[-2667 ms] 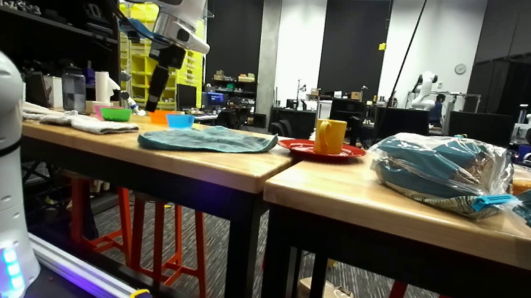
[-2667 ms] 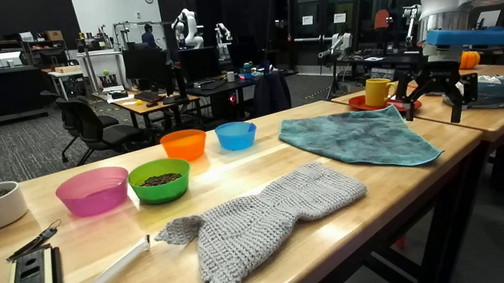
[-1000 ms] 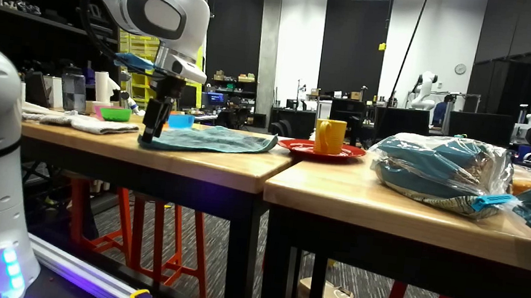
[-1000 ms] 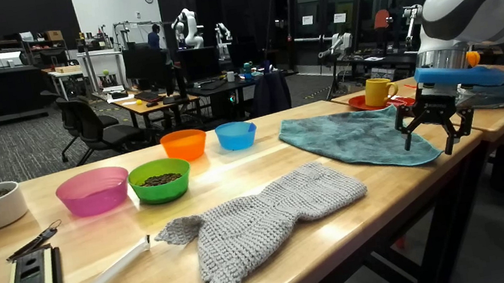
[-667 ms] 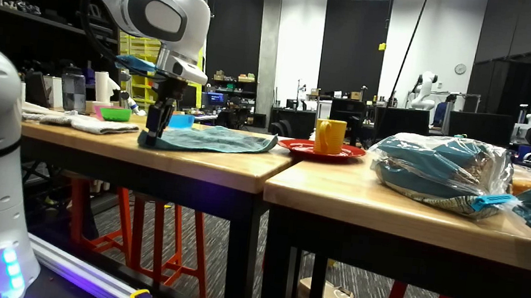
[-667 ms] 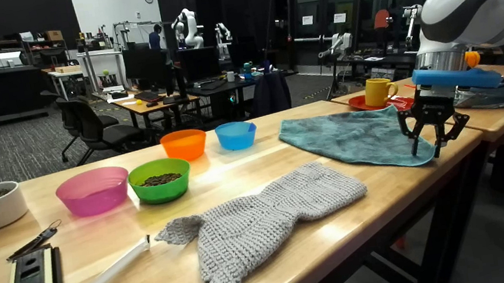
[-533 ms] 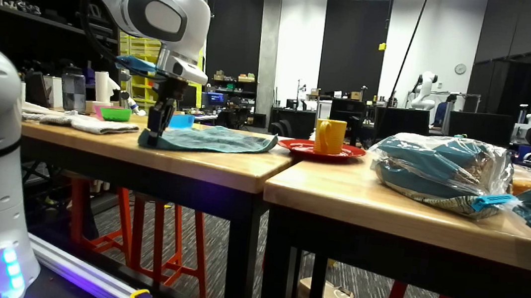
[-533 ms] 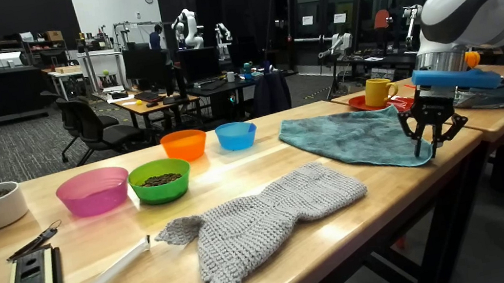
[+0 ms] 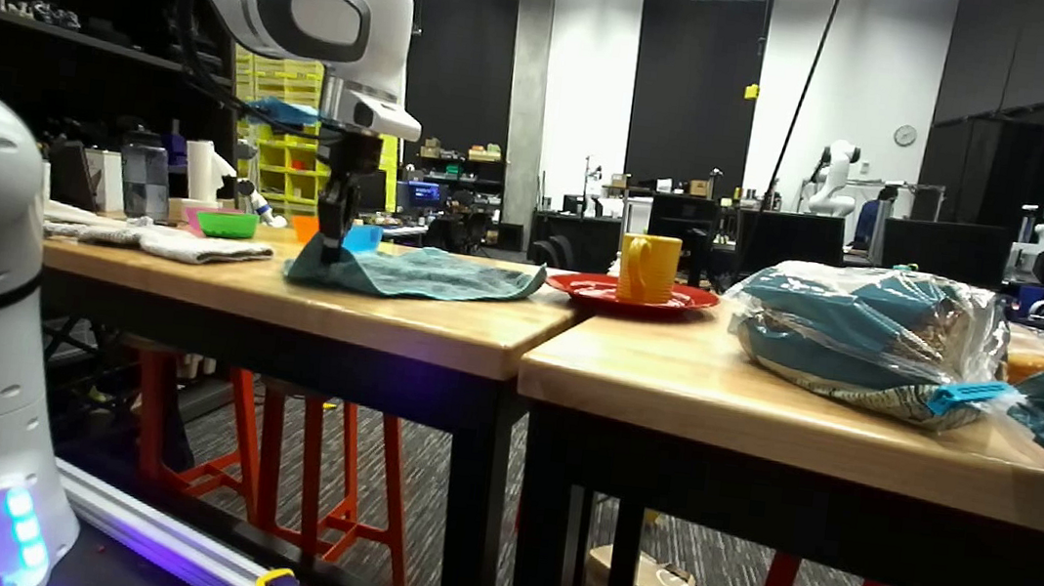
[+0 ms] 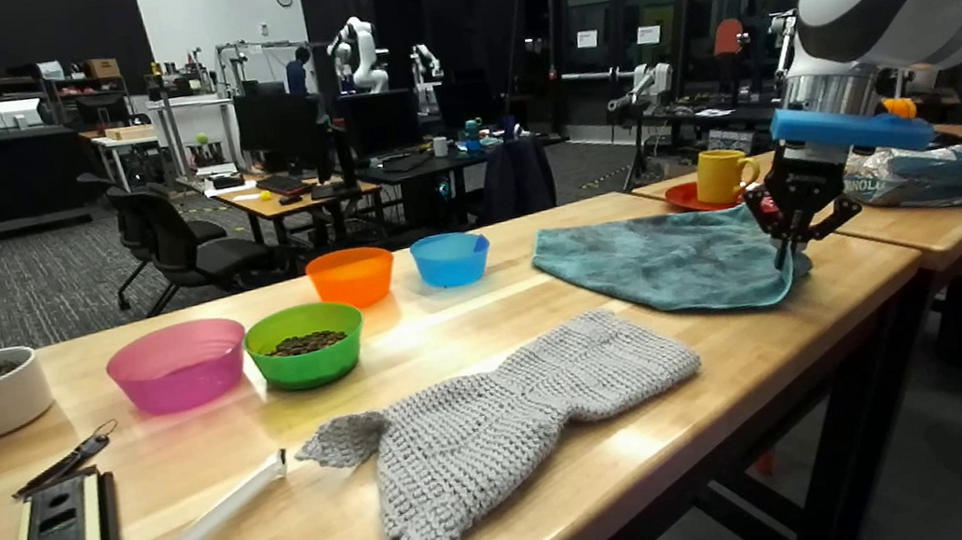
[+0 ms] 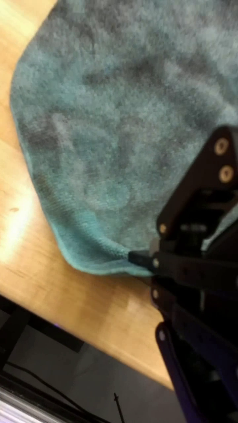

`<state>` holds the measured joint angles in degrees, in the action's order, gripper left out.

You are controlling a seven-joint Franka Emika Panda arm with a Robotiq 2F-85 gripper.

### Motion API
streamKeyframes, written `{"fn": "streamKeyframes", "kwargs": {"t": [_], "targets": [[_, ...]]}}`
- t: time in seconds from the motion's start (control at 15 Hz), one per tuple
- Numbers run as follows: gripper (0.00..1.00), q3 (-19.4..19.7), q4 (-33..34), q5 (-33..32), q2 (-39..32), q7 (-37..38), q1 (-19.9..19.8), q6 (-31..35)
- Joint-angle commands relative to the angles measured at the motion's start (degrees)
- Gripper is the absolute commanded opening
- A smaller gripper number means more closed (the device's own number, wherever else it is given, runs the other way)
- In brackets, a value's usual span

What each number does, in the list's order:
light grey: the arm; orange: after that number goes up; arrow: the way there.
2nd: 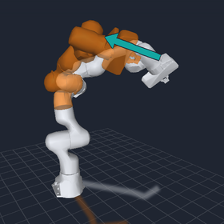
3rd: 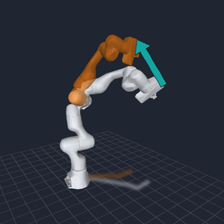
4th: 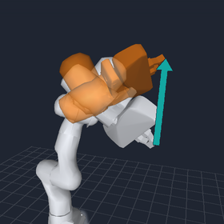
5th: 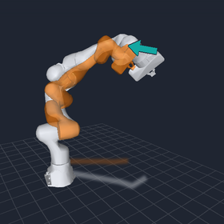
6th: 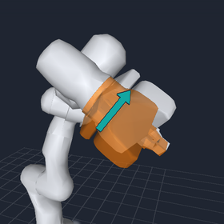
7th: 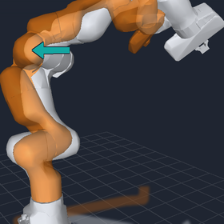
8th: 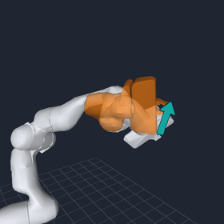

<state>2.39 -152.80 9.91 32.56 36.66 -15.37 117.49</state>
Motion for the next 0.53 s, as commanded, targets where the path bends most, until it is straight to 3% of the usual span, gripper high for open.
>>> {"fn": "streamKeyframes", "kwargs": {"t": [0.0, 0.47], "targets": [[0.01, -2.47, 4.12, -2.62, -0.33, -0.27, 0.91, 2.15], [0.01, -6.59, 10.15, -10.49, -5.74, -0.15, 1.58, 14.72]]}}
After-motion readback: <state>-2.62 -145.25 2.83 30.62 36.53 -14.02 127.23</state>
